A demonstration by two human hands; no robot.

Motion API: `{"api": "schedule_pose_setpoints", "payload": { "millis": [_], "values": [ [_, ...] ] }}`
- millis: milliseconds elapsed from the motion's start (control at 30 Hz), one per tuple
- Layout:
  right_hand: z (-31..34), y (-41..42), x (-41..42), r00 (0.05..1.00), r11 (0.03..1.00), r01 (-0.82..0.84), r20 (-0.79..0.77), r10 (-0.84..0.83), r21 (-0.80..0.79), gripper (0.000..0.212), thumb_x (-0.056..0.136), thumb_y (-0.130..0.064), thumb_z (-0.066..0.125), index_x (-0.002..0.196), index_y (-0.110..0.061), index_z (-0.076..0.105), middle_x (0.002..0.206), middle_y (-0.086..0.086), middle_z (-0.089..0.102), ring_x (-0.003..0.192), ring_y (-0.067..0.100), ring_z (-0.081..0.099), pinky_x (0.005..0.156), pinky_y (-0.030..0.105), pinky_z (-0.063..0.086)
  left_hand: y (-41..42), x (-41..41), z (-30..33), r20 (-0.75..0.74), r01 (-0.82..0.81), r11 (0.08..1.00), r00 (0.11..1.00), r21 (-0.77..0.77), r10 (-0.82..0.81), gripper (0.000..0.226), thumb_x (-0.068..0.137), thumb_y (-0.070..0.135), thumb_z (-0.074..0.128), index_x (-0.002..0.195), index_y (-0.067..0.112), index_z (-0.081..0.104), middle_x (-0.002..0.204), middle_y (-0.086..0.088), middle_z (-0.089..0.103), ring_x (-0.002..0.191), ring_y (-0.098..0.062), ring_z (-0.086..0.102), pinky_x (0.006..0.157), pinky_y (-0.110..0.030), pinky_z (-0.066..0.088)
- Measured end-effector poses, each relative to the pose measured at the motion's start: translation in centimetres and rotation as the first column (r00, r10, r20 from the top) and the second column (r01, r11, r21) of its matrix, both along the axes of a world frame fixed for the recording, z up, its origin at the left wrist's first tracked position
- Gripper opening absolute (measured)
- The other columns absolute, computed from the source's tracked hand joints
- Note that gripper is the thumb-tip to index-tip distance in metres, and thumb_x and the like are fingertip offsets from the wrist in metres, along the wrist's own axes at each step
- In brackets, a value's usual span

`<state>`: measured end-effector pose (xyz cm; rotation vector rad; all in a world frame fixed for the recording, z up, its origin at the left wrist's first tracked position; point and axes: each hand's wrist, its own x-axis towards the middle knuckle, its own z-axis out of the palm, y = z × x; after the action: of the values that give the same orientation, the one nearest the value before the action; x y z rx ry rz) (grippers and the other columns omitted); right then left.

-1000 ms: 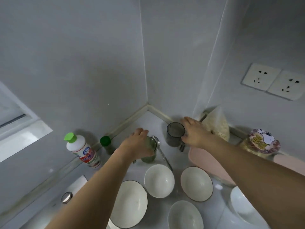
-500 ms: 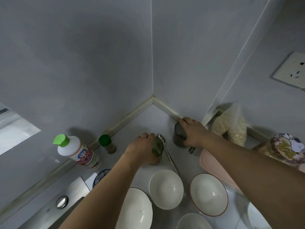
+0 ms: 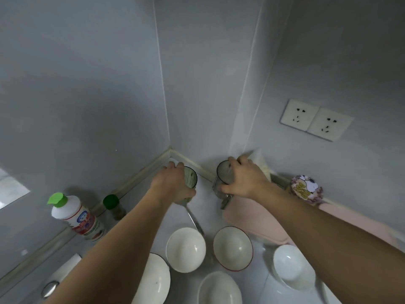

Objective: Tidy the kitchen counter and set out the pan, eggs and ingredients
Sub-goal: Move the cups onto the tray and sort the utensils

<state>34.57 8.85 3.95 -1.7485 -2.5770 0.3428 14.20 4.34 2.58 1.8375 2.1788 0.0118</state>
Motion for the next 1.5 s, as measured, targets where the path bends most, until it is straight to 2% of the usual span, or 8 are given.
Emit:
{"api": "schedule_pose_setpoints", "payload": {
  "millis": [200, 367, 500, 600, 867, 1067, 1333, 1500],
  "values": [
    [4.6, -5.4, 9.6, 0.987, 0.986, 0.158, -0.029, -0.157, 0.054, 0.086, 0.071, -0.056, 0.066, 0.14, -0.016, 0.034, 0.128, 0.01, 0.041, 0.121, 0.03, 0.043, 0.098, 0.036, 0.04, -1.3, 8.9, 4.4, -0.013, 0.154, 0.983, 0.988, 0.102, -0.153, 0.081, 0.071, 0.056, 0.067, 0.134, 0.012, 0.038, 0.127, -0.011, 0.045, 0.118, -0.033, 0.047, 0.091, -0.041, 0.044],
    [7.0, -10.7, 17.9, 0.957, 0.958, 0.285, -0.074, -0.282, 0.026, 0.089, 0.072, -0.054, 0.067, 0.144, -0.018, 0.028, 0.132, 0.008, 0.036, 0.122, 0.029, 0.045, 0.099, 0.037, 0.042, -3.7, 17.6, 6.6, 0.025, 0.259, 0.952, 0.964, 0.165, -0.266, 0.078, 0.072, 0.057, 0.067, 0.13, 0.014, 0.039, 0.122, -0.01, 0.045, 0.114, -0.032, 0.046, 0.092, -0.038, 0.042],
    [8.2, -16.4, 25.4, 0.909, 0.912, 0.407, -0.123, -0.399, 0.046, 0.092, 0.07, -0.054, 0.068, 0.145, -0.019, 0.027, 0.132, 0.006, 0.035, 0.12, 0.027, 0.047, 0.096, 0.036, 0.044, -6.8, 25.7, 8.3, 0.077, 0.349, 0.916, 0.926, 0.197, -0.369, 0.079, 0.071, 0.058, 0.067, 0.13, 0.014, 0.039, 0.122, -0.012, 0.044, 0.116, -0.034, 0.046, 0.096, -0.04, 0.043],
    [9.0, -22.0, 31.6, 0.851, 0.856, 0.514, -0.157, -0.501, 0.059, 0.094, 0.069, -0.056, 0.068, 0.145, -0.02, 0.026, 0.133, 0.005, 0.035, 0.121, 0.026, 0.047, 0.097, 0.036, 0.044, -10.0, 32.3, 9.5, 0.054, 0.44, 0.874, 0.887, 0.205, -0.459, 0.079, 0.07, 0.054, 0.068, 0.133, 0.014, 0.039, 0.123, -0.013, 0.044, 0.116, -0.034, 0.048, 0.097, -0.041, 0.045],
    [9.9, -37.7, 45.0, 0.714, 0.717, 0.694, -0.191, -0.674, 0.065, 0.096, 0.073, -0.054, 0.064, 0.15, -0.018, 0.019, 0.137, 0.007, 0.032, 0.125, 0.028, 0.044, 0.1, 0.037, 0.043, -21.8, 48.1, 12.1, -0.015, 0.652, 0.719, 0.744, 0.241, -0.669, 0.08, 0.071, 0.05, 0.069, 0.135, 0.014, 0.038, 0.127, -0.011, 0.043, 0.117, -0.032, 0.047, 0.094, -0.039, 0.045],
    [10.3, -50.2, 53.5, 0.612, 0.607, 0.789, -0.2, -0.765, 0.094, 0.099, 0.072, -0.051, 0.067, 0.15, -0.016, 0.017, 0.14, 0.009, 0.031, 0.125, 0.029, 0.044, 0.1, 0.037, 0.043, -31.7, 58.2, 12.0, -0.053, 0.794, 0.559, 0.585, 0.237, -0.809, 0.085, 0.071, 0.048, 0.068, 0.141, 0.016, 0.034, 0.127, -0.009, 0.042, 0.117, -0.029, 0.047, 0.091, -0.039, 0.047],
    [10.9, -61.5, 61.6, 0.434, 0.424, 0.901, -0.226, -0.872, 0.092, 0.093, 0.074, -0.048, 0.067, 0.149, -0.017, 0.022, 0.141, 0.011, 0.029, 0.126, 0.029, 0.043, 0.097, 0.036, 0.043, -39.7, 68.1, 13.7, -0.09, 0.885, 0.404, 0.433, 0.233, -0.897, 0.087, 0.072, 0.05, 0.067, 0.143, 0.014, 0.032, 0.13, -0.009, 0.043, 0.118, -0.028, 0.048, 0.093, -0.041, 0.048],
    [10.4, -64.9, 66.4, 0.34, 0.335, 0.94, -0.254, -0.906, 0.063, 0.095, 0.072, -0.051, 0.068, 0.148, -0.018, 0.022, 0.142, 0.01, 0.029, 0.126, 0.03, 0.042, 0.096, 0.037, 0.045, -42.3, 74.3, 13.7, -0.101, 0.919, 0.329, 0.356, 0.217, -0.929, 0.09, 0.072, 0.052, 0.068, 0.144, 0.015, 0.03, 0.133, -0.009, 0.042, 0.118, -0.028, 0.049, 0.095, -0.042, 0.049]
  ]
}}
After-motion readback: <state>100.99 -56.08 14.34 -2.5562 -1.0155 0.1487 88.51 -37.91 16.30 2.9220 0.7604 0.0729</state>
